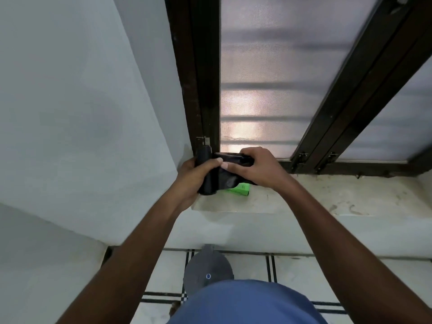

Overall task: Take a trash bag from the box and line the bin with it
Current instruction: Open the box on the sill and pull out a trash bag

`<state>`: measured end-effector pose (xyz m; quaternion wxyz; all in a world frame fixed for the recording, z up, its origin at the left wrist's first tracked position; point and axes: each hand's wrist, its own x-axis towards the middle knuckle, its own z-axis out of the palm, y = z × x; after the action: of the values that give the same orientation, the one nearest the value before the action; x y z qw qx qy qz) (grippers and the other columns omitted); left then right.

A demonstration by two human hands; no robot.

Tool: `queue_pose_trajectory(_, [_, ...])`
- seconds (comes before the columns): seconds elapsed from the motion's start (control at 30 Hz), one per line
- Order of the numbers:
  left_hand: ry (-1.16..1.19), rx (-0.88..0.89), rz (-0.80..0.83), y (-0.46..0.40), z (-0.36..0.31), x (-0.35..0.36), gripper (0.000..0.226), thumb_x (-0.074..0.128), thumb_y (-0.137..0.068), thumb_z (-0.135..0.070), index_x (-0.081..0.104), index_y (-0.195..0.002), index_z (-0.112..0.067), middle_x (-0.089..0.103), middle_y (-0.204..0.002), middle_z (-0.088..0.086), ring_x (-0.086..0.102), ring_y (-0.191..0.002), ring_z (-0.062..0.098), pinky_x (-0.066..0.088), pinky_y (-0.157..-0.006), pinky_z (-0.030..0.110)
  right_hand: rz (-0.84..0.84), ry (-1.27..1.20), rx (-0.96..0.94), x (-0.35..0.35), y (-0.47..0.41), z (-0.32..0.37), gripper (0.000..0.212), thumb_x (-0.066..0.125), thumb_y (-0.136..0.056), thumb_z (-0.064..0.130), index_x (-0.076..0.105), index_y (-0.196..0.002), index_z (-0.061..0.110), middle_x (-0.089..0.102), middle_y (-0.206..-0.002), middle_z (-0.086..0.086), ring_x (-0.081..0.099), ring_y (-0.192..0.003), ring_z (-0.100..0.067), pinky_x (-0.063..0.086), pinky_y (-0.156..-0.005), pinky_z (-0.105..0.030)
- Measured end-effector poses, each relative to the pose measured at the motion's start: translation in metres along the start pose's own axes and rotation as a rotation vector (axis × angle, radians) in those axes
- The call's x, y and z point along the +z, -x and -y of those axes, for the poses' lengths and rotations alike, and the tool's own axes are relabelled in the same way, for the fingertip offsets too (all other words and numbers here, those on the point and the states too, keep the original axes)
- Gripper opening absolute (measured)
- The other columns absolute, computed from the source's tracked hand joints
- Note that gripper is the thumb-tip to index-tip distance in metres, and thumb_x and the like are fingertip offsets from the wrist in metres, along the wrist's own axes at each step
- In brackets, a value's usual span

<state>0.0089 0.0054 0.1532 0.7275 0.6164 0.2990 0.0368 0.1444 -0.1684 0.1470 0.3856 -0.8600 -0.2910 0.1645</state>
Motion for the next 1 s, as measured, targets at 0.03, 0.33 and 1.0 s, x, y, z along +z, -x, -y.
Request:
queue_pose_trajectory(0.03, [0.016, 0.015, -0.002, -0.001, 0.001, -0.001, 0.041, 0.082, -0.096, -0.038, 0.074, -0.134, -0.024, 0.084, -0.121, 0.001, 0.079, -0.115, 0.024, 0.064, -0.088, 0.04, -0.015, -0.008, 0.017, -0.001, 0.0, -0.002, 0.06, 0.084, -0.078, 0.079, 0.072, -0.077, 0.02, 0.07, -0.071, 0.002, 0.065, -0.065, -0.011, 0.047, -0.063, -0.032])
queue_pose_trajectory(0.33, [0.087, -0.044, -0.063, -0.007, 0.0, -0.003, 0.032, 0.068, -0.102, -0.034, 0.076, -0.125, -0.013, 0.081, -0.122, 0.013, 0.078, -0.112, 0.029, 0.062, -0.085, 0.04, -0.092, 0.173, 0.093, -0.014, 0.008, -0.017, 0.062, 0.079, -0.081, 0.081, 0.071, -0.079, 0.019, 0.07, -0.077, 0.001, 0.068, -0.074, -0.018, 0.047, -0.065, -0.036])
queue_pose_trajectory(1.0, [-0.061, 0.042, 0.114, 0.007, 0.0, 0.007, 0.043, 0.077, -0.099, -0.048, 0.073, -0.135, -0.024, 0.083, -0.122, 0.0, 0.079, -0.112, 0.017, 0.064, -0.089, 0.036, 0.093, -0.093, -0.038, 0.002, 0.001, 0.009, 0.055, 0.069, -0.08, 0.078, 0.071, -0.095, 0.024, 0.075, -0.092, 0.0, 0.07, -0.083, -0.018, 0.059, -0.076, -0.043])
